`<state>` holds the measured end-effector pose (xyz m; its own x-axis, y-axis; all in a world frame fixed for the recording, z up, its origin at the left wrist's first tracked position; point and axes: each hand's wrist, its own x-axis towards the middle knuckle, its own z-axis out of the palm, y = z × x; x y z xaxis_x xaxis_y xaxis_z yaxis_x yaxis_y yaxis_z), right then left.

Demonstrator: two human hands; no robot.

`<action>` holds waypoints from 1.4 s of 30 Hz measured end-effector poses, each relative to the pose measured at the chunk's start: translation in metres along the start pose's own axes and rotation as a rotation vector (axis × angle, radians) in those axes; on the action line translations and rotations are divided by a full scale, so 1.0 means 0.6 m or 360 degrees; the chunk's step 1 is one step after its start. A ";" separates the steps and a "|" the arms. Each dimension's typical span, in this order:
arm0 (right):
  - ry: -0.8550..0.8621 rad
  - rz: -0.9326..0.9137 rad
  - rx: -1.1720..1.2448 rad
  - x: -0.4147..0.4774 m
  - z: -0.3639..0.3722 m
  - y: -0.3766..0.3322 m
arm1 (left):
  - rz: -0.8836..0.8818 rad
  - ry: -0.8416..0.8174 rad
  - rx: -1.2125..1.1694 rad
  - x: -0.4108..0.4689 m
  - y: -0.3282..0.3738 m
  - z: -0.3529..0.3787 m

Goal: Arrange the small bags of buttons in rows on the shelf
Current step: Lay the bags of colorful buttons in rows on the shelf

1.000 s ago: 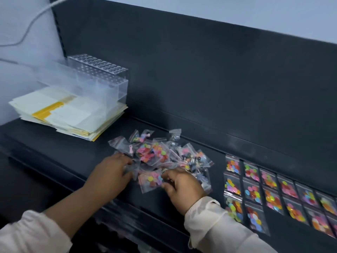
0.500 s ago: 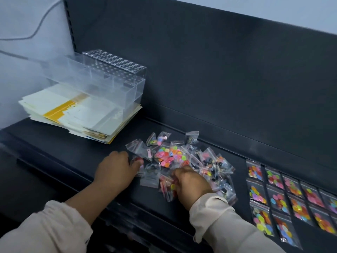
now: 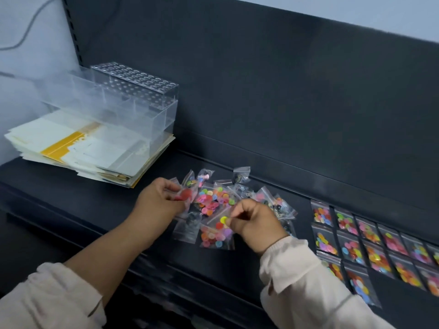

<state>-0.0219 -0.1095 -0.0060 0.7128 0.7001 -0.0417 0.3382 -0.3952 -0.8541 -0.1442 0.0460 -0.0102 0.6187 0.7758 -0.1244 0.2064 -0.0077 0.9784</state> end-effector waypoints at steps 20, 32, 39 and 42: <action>0.0209 0.0612 0.1105 -0.142 -0.243 0.113 | -0.0199 -0.0596 -0.0238 -0.118 0.071 0.242; 0.0575 0.0908 0.0382 -0.222 -0.382 0.264 | -0.0362 -0.0758 -0.0176 -0.178 0.097 0.384; 0.0598 0.0846 0.0107 -0.218 -0.379 0.292 | -0.0414 -0.0806 -0.0058 -0.194 0.097 0.402; 0.0547 0.0756 -0.0304 -0.221 -0.388 0.299 | -0.0377 -0.0778 0.0003 -0.195 0.093 0.403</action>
<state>0.0873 -0.4118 -0.0331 0.9590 0.2026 -0.1981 0.0169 -0.7388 -0.6737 -0.0217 -0.1977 0.0192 0.8354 0.3727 -0.4040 0.3839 0.1303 0.9141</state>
